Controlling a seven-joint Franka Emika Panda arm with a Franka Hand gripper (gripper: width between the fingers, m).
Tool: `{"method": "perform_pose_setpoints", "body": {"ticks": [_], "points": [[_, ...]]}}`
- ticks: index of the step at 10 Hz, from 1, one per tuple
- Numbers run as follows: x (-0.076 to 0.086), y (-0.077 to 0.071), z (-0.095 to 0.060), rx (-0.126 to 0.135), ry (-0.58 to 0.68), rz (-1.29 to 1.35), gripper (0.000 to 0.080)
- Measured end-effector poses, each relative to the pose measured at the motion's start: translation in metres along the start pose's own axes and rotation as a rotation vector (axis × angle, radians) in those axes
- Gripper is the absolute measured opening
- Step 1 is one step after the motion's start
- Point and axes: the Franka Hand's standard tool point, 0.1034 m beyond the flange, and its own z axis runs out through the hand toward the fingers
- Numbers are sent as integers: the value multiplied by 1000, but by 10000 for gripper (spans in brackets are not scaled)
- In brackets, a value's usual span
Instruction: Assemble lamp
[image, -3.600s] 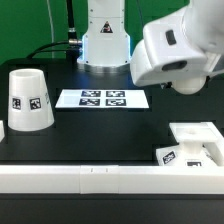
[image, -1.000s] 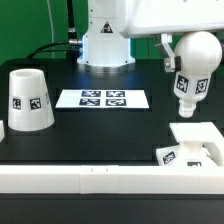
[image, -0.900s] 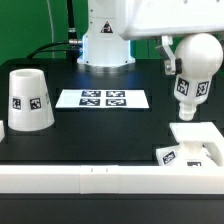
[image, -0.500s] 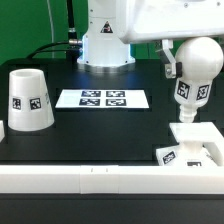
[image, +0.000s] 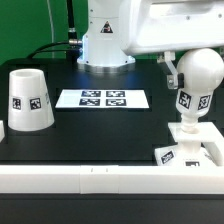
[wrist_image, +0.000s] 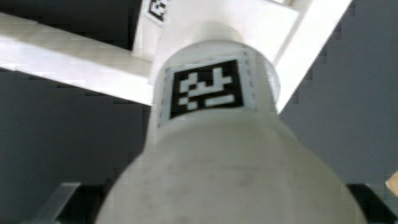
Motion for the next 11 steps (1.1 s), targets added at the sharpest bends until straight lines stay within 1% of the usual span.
{"method": "perform_pose_setpoints", "body": {"ticks": [5,7,8,10,11], "points": [[-7,-3,9,5,-16,-2,574],[-12,-5,13,2,-7,-4,574],[-11,-5,13,-2,9,-5,574],[-11,-7,13,-18,72,-9,574],[-11,-6,13,-19,74,-8,574]]}}
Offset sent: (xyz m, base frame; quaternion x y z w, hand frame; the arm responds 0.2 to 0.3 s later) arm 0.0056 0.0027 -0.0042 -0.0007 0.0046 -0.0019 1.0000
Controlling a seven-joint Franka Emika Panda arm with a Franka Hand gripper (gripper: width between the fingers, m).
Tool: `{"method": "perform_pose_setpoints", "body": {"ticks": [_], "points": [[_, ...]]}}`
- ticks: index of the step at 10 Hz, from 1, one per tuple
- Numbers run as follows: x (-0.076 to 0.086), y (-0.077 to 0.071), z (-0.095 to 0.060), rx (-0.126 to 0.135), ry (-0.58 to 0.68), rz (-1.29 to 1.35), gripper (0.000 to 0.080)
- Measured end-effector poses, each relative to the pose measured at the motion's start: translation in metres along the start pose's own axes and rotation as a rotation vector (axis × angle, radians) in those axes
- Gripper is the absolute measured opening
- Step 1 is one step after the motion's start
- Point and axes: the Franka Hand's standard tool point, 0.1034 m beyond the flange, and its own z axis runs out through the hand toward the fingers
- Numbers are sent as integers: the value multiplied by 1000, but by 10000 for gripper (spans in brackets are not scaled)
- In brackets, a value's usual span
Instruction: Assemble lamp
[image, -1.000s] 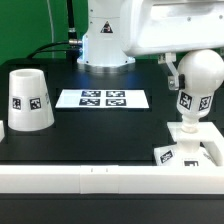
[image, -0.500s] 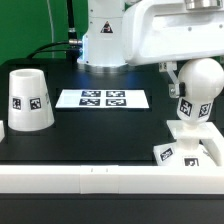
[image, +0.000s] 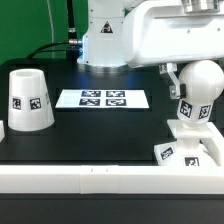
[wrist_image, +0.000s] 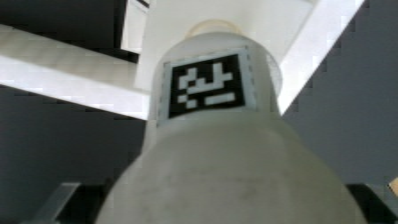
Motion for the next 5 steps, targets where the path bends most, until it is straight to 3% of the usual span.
{"method": "perform_pose_setpoints", "body": {"ticks": [1,5], "points": [[0,0,0,0,0,0,656],[0,0,-1,0,-3,0,697]]}}
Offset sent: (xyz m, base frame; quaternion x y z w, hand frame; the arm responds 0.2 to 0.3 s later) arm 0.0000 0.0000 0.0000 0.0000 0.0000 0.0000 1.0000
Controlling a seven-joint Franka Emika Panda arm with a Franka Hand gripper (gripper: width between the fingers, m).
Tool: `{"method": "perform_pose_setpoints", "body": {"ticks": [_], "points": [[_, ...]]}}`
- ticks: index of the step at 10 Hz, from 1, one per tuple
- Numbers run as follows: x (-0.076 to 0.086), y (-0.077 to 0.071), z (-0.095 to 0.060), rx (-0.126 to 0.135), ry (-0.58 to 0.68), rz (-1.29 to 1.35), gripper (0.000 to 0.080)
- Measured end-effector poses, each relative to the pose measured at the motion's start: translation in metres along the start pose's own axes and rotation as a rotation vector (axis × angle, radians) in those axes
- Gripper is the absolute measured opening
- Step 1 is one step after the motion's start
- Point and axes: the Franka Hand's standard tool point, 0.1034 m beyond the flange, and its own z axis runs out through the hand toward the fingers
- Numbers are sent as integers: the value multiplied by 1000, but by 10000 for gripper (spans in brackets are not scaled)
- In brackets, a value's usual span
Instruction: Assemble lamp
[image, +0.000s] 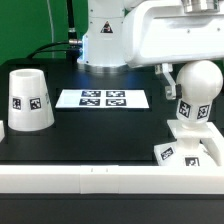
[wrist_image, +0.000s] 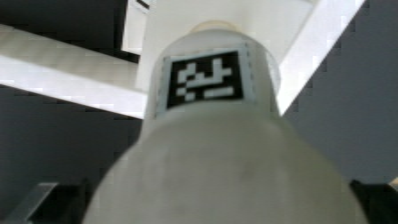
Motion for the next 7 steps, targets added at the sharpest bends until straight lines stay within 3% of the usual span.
{"method": "perform_pose_setpoints", "body": {"ticks": [4,7], "points": [[7,2,-23,2,-14,-3,698],[6,0,-24,12,-48,-3,698]]}}
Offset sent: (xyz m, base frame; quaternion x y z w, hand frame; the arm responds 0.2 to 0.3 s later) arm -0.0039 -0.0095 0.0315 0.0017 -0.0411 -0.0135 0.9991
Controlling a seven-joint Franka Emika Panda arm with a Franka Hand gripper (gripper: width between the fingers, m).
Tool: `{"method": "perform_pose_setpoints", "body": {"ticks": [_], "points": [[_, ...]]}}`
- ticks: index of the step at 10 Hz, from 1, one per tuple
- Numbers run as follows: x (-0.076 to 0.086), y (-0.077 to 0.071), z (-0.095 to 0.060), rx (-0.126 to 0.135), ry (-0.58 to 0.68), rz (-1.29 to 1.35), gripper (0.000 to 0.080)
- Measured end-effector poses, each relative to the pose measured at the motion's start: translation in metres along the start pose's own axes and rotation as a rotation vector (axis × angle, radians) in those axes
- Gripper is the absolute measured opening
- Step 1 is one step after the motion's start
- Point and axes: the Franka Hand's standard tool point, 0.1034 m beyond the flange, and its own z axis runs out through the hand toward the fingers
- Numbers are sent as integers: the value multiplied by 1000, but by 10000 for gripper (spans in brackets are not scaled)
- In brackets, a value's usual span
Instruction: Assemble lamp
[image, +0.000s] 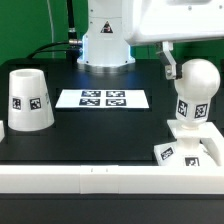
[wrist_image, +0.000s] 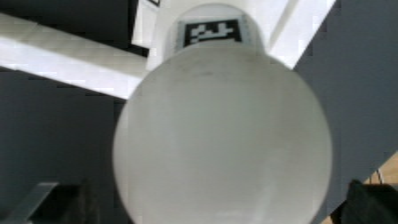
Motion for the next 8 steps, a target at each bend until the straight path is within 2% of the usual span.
{"method": "perform_pose_setpoints", "body": {"ticks": [1,2,5,7,8], "points": [[-5,-2,2,12,-45,-2,698],[-12,-4,7,35,-134,-2,698],[-18,-3,9,74,-324,-22,698],[-17,-2,13,84,-379,-31,698],[-16,-1,15,81,-365,-32,698]]}}
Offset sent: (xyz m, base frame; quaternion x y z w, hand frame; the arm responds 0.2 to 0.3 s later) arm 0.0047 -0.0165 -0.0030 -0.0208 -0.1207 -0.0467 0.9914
